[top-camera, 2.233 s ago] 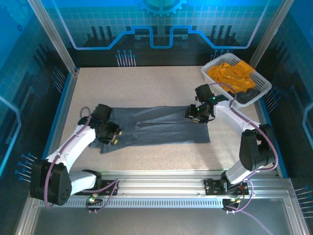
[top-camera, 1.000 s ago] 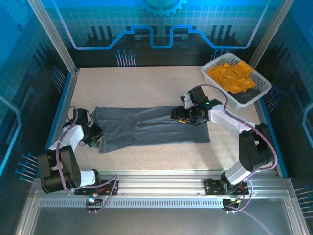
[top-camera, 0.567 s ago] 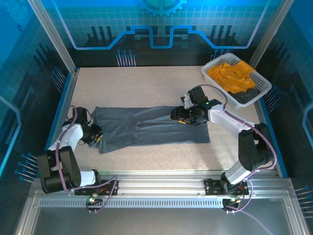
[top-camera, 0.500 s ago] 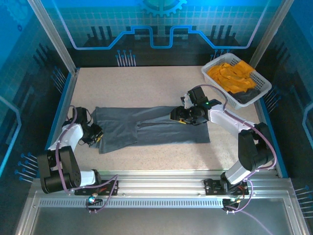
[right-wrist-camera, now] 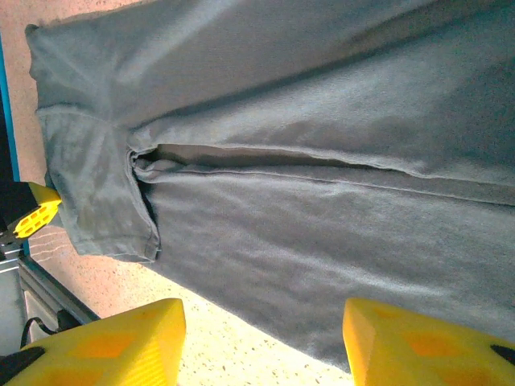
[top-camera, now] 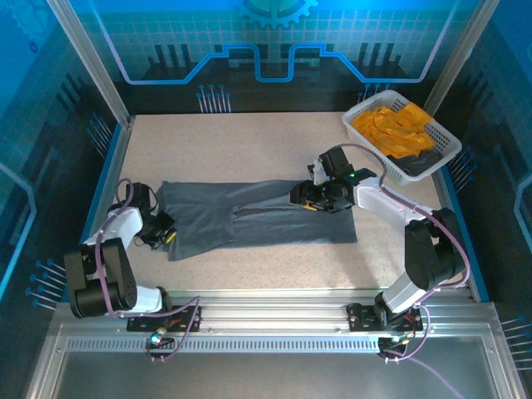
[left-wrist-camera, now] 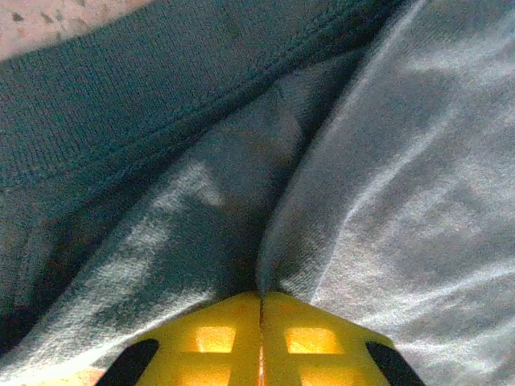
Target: Fold and stack the t-shirts
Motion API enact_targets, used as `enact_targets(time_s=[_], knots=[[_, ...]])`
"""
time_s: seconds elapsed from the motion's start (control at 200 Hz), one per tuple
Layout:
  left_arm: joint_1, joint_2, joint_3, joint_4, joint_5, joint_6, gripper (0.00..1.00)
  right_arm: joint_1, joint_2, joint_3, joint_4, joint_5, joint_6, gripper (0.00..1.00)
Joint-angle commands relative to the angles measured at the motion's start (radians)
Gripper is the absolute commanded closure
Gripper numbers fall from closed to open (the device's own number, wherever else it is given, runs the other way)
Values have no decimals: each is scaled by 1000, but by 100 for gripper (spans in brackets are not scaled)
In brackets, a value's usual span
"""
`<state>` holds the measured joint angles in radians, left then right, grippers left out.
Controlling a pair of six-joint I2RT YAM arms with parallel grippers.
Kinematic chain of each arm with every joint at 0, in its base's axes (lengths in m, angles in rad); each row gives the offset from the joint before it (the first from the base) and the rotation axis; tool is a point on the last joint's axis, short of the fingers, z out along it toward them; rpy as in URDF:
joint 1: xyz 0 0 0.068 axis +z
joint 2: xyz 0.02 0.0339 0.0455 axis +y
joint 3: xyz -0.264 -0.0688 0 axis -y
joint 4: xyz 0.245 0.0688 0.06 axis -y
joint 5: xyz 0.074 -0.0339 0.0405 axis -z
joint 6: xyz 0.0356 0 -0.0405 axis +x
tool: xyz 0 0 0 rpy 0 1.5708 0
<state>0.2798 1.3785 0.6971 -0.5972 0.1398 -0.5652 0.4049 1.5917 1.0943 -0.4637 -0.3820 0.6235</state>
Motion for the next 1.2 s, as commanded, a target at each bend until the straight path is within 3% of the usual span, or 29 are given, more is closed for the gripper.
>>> enact_targets(time_s=[0.0,0.505,0.905,1.11,1.195], knots=[[5,-9,17,-22,2,18,98,-3,8,22,-26,0,-7,45],[5,-46,156,-127,-113,-10,100,-3,23,48,-45,2,-16,45],[6,160,289,-116,-191,35,99,-14,16,41,-54,8,-18,45],[6,241,349,-86,-282,70,88,-48,1,32,-74,27,-29,46],[6,222,340,-65,-289,55,64,-74,-3,35,-95,35,-42,47]])
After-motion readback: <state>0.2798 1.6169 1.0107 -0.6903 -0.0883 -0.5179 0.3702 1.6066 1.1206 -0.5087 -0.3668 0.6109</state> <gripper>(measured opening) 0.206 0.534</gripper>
